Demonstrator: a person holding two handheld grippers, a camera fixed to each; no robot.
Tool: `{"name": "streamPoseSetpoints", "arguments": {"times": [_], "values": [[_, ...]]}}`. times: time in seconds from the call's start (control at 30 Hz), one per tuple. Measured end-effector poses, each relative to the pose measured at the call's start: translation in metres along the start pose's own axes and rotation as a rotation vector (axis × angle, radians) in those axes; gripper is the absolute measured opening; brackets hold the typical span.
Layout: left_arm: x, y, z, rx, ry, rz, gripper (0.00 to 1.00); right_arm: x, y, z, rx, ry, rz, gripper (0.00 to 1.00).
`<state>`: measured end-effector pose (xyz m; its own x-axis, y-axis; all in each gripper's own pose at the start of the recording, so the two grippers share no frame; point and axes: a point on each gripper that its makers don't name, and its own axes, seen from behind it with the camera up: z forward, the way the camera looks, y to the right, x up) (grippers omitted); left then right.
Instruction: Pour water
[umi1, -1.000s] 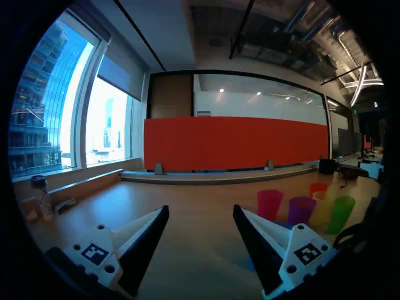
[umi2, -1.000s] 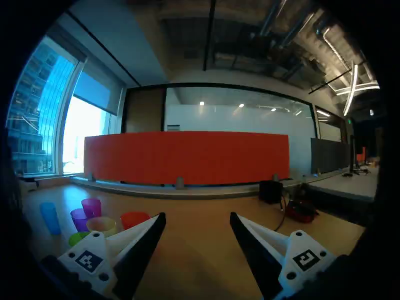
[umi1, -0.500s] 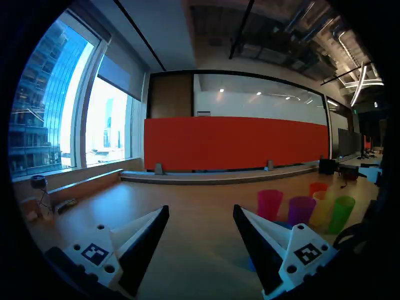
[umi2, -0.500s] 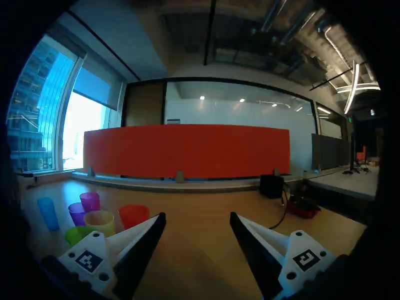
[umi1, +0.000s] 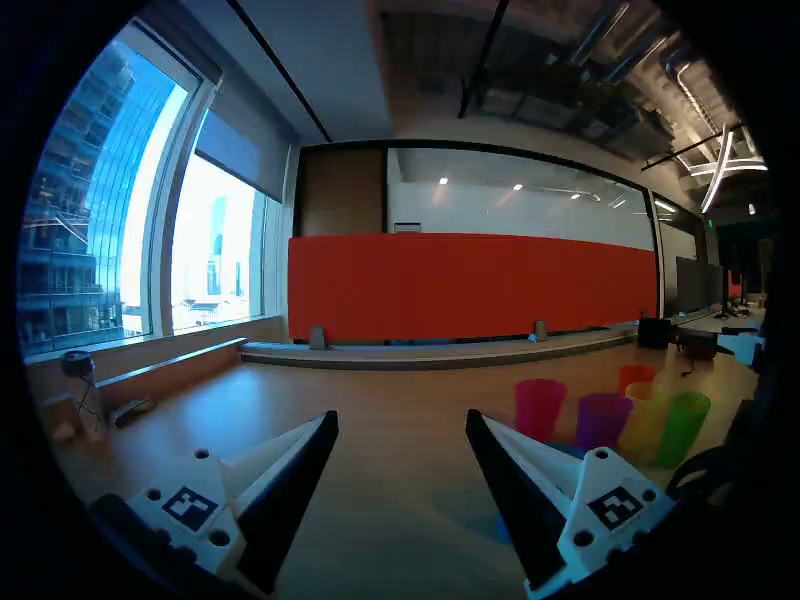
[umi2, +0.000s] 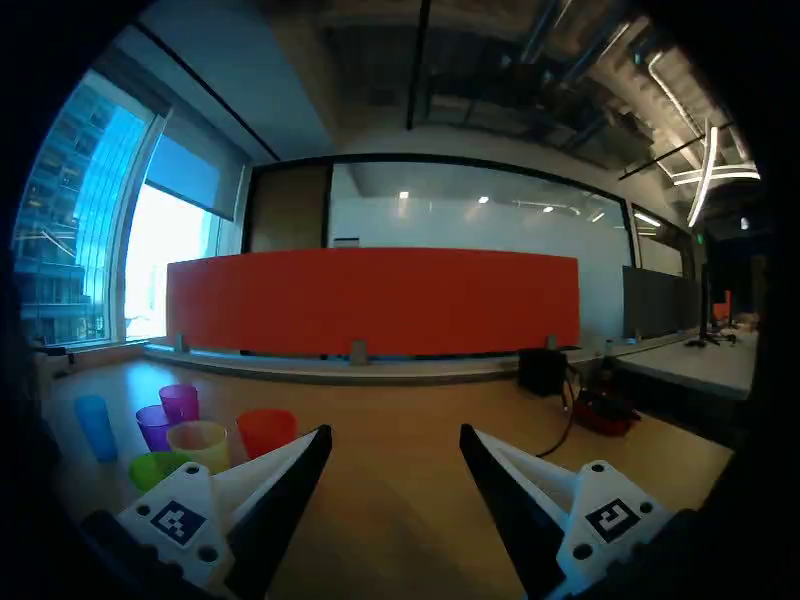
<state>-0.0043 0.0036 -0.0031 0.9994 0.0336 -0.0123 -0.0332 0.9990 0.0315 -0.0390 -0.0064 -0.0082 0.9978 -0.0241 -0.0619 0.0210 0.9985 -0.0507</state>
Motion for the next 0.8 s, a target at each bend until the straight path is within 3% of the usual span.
{"name": "streamPoseSetpoints", "arguments": {"times": [0.8], "values": [[-0.0005,0.0001,-0.0001,0.0,0.0,0.0,0.95,-0.0012,-0.0009,0.0002,0.003,-0.003,0.001,0.99]]}}
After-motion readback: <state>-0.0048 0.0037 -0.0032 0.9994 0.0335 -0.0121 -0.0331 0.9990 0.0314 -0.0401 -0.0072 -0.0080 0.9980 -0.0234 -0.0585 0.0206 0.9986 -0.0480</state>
